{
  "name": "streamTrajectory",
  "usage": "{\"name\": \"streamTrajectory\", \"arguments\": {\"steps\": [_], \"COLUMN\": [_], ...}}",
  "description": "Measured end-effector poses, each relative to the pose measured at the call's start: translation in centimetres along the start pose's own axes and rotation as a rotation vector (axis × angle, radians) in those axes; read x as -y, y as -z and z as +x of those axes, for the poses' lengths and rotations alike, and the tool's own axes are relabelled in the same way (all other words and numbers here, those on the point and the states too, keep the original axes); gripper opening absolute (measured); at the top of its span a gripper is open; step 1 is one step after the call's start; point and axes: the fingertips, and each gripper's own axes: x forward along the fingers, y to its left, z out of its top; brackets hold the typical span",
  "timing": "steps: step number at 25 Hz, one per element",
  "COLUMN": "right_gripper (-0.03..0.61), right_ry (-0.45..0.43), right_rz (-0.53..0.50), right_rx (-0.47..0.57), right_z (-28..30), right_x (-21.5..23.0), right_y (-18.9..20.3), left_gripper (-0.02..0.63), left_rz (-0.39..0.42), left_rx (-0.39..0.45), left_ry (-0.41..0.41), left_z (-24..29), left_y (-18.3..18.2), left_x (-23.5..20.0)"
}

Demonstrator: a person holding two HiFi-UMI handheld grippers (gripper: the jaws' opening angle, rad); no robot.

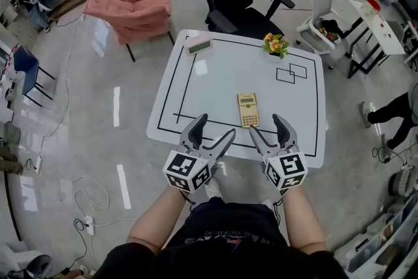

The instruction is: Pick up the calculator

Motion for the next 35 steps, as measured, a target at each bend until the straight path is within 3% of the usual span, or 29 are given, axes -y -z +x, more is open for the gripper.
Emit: {"name": "streamTrajectory", "arguments": {"steps": [7, 15, 35], "right_gripper": [0.301, 0.304, 0.342], "right_ry": [0.082, 0.107, 0.098], "right_rz": [0.0, 0.006, 0.159], "right_rx": [-0.011, -0.066, -0.341], "right_z": [1.3, 2.7, 9.4], "right_x": [-0.5, -0.4, 3.5], "right_y": [0.3, 1.3, 13.9], "left_gripper": [0.367, 0.367, 0.367], "left_rz": [-0.015, -0.053, -0.108], "left_rx": [-0.032, -0.033, -0.212], "left_ry": [0.075, 0.103, 0.054], "left_z": [0.4, 1.3, 7.1], "left_y": [0.3, -0.2, 6.3], "left_x": [-1.4, -2.4, -5.8]}}
